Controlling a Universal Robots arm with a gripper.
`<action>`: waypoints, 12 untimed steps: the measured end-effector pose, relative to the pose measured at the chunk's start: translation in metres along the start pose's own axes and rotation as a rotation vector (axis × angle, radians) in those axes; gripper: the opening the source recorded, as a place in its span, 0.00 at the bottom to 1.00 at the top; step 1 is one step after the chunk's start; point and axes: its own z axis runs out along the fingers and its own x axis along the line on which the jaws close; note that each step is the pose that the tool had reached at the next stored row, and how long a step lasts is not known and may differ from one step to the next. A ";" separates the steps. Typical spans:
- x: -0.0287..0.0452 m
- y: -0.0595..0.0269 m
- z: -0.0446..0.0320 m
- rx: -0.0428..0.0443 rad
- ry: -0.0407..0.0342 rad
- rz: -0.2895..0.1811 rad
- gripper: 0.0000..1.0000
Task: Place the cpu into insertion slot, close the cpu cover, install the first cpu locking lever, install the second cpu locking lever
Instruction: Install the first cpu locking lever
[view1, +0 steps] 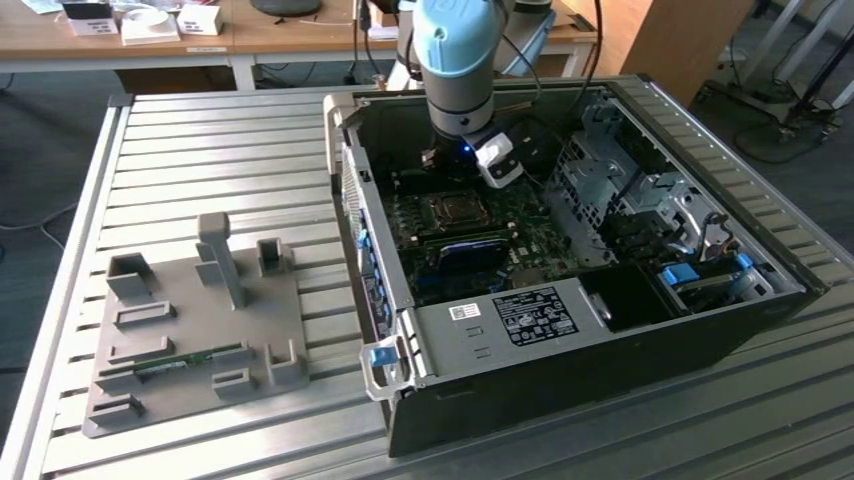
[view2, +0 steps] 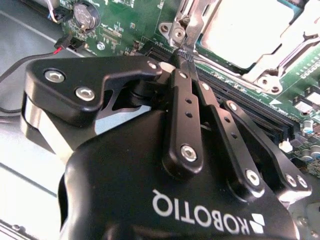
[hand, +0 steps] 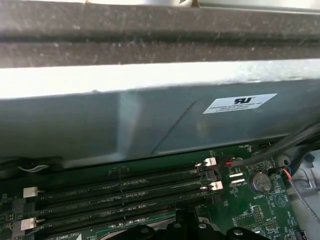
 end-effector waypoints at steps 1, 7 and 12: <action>0.0001 -0.0001 0.0002 -0.0002 -0.0010 0.000 0.11; 0.0010 -0.0009 0.0019 -0.0016 -0.0074 -0.002 0.11; 0.0014 -0.0009 0.0021 -0.0024 -0.0079 -0.002 0.11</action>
